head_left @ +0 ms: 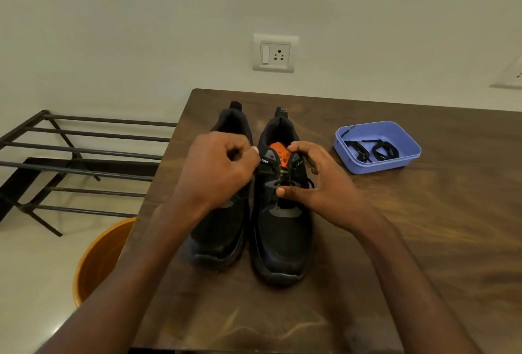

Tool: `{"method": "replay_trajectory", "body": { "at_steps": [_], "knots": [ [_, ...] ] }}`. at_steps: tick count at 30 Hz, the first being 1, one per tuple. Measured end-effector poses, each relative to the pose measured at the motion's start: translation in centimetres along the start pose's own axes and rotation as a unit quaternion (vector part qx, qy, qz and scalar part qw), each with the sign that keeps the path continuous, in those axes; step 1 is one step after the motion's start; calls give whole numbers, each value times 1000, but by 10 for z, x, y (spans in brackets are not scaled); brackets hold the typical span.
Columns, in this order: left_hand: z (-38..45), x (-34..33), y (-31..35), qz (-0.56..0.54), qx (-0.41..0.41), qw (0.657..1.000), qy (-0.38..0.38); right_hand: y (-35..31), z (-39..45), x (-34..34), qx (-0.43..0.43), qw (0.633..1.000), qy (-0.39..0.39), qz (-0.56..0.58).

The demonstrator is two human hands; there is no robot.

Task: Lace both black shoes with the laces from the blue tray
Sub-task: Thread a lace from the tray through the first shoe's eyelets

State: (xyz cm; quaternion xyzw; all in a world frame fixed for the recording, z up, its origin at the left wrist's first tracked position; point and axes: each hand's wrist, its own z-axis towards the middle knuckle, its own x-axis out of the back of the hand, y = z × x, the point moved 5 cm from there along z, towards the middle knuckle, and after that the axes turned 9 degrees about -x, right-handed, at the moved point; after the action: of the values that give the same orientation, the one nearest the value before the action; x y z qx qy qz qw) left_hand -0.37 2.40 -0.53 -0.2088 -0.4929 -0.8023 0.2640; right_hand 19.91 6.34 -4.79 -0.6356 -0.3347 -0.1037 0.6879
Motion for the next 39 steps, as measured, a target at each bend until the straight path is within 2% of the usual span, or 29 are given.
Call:
{"method": "replay_trajectory", "body": {
  "at_steps": [2,4,6,9,11,14,17,25,27,30,35,37,39],
  "knots": [
    [-2,-5,1,87,-56,995,-18,-3,-1,1,20,999,25,1],
    [0,-6,3,136,-93,986,10,-6,-3,4,33,997,67,25],
    [2,-8,8,155,-110,981,39,-8,-4,11,34,991,124,41],
    [1,-18,19,168,-138,976,10,-9,-7,20,38,985,167,17],
    [-4,-30,23,204,-137,969,-25,-9,-5,17,56,990,127,-7],
    [-8,-44,24,245,-110,959,-85,-7,-6,2,84,994,1,-66],
    [-6,-43,23,256,-87,957,-108,-2,-9,2,48,995,-84,-29],
    [-8,-50,33,335,-73,936,-74,6,-5,8,37,995,-84,-39],
    [-5,-50,30,297,-62,950,-68,7,-4,10,32,996,-80,-34],
    [-3,-50,13,120,26,992,-30,9,-3,8,30,996,-80,-21],
    [-7,-44,1,-73,103,991,37,12,-1,10,26,997,-78,-10],
    [-8,-43,7,-108,94,989,31,13,0,11,28,997,-71,-5],
    [-8,-46,17,-69,47,996,8,13,-1,11,32,997,-64,1]
  ]
}}
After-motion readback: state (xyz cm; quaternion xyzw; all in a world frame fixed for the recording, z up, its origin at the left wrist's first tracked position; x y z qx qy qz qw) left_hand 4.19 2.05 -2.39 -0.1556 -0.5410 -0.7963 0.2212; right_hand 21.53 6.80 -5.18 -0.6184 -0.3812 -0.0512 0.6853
